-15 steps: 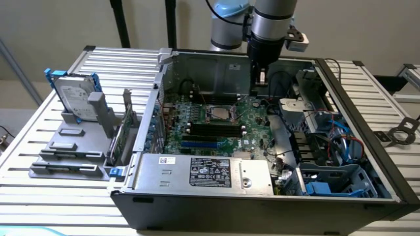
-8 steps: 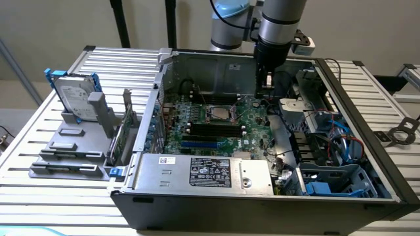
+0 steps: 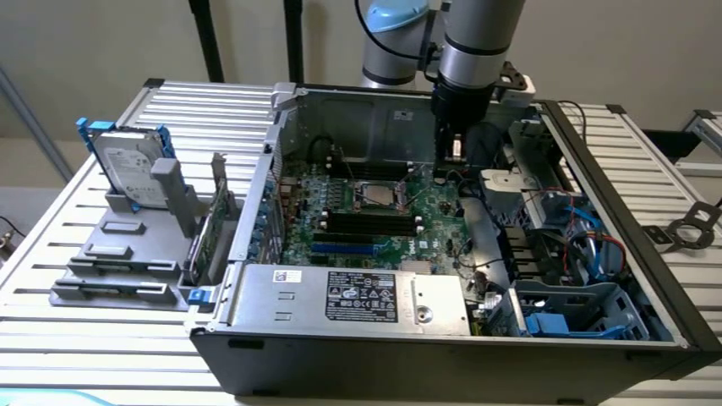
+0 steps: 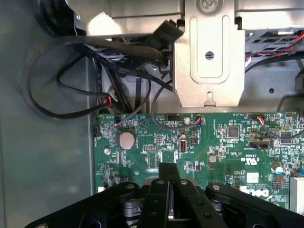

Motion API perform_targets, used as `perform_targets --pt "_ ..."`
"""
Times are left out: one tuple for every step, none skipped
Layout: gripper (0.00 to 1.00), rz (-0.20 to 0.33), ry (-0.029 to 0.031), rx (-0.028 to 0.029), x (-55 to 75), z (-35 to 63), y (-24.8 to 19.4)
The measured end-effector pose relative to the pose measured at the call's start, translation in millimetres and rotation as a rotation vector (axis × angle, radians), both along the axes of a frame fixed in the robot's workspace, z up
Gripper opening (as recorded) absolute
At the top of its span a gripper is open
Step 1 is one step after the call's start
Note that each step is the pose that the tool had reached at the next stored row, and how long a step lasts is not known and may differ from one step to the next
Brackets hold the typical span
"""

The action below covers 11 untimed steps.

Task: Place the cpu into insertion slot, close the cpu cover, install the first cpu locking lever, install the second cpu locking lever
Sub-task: 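Close the cpu cover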

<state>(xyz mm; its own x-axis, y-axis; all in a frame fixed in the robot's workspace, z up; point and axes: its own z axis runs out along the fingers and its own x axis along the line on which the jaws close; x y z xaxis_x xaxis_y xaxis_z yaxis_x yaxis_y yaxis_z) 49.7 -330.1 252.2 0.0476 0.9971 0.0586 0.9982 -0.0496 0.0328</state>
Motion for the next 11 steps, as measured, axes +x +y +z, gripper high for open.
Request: perform_targets --pt "0.11 0.0 0.0079 -0.0001 -0.9 -0.1 0.0" --pt "0.11 0.001 0.0203 -0.0001 -1.4 -0.1 0.0" --pt "0.11 0.002 0.0343 -0.0001 -1.8 -0.1 -0.1" --pt "0.11 0.002 0.0482 -0.0001 -2.0 -0.1 0.0" --pt "0.11 0.003 0.0622 0.0 -2.2 -0.1 0.0" --pt "0.11 0.004 0.0763 -0.0001 -2.3 -0.1 0.0" --pt "0.11 0.004 0.0907 0.0 -2.3 -0.2 0.0" --pt "0.11 0.005 0.1048 -0.0001 -2.3 -0.1 0.0" --pt "0.11 0.005 0.1191 0.0 -2.3 -0.1 0.0" --pt "0.11 0.006 0.1341 0.0 -2.3 -0.1 0.0" --pt "0.11 0.006 0.1487 0.0 -2.4 -0.1 0.0"
